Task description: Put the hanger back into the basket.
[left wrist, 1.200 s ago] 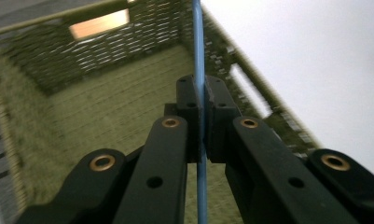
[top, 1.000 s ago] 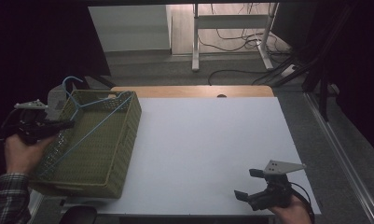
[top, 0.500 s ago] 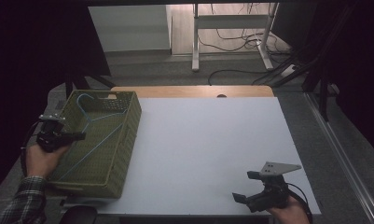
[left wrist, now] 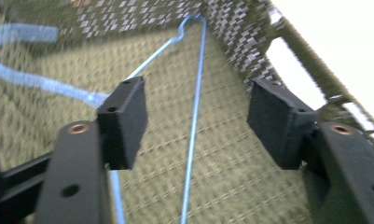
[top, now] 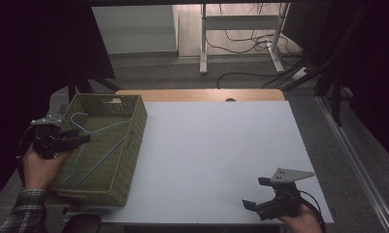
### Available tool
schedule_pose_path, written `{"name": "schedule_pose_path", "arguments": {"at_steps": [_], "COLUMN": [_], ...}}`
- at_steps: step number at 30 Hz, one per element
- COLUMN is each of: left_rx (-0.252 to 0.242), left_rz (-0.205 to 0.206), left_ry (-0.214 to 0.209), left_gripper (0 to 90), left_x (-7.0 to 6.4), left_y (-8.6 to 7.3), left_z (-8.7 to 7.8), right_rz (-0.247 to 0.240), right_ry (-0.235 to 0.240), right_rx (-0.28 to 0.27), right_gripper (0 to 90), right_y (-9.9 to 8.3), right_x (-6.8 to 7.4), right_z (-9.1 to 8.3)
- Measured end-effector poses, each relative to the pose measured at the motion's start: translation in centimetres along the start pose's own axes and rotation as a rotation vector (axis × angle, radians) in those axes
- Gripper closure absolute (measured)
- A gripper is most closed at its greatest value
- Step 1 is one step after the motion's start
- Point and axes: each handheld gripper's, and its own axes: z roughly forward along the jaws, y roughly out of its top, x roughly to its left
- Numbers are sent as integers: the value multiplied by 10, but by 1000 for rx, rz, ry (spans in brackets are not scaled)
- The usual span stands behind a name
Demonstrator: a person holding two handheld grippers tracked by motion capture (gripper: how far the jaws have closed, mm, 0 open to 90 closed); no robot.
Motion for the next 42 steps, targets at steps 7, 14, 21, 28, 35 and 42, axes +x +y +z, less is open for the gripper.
{"name": "schedule_pose_path", "arguments": {"at_steps": [7, 14, 21, 28, 35, 42], "left_rx": [-26, -81, -98, -89, -75, -74], "left_rz": [50, 104, 164, 219, 263, 289], "left_ry": [-90, -197, -271, -323, -351, -276], "left_gripper": [202, 124, 74, 43, 26, 0], "left_x": [-37, -75, -108, -140, -172, -187], "left_y": [0, -3, -4, -8, -19, -37], "left_z": [-8, -15, -13, -6, 5, 19], "right_rz": [7, -8, -8, -13, -15, -37], "right_ry": [-21, -59, -106, -130, -158, -205], "right_rx": [1, 12, 15, 25, 36, 55], "right_gripper": [0, 0, 0, 0, 0, 0], "right_y": [1, 0, -1, -3, -5, -10], "right_x": [1, 2, 0, -1, -2, -4], "right_z": [-2, -3, -5, -6, -7, -6]}}
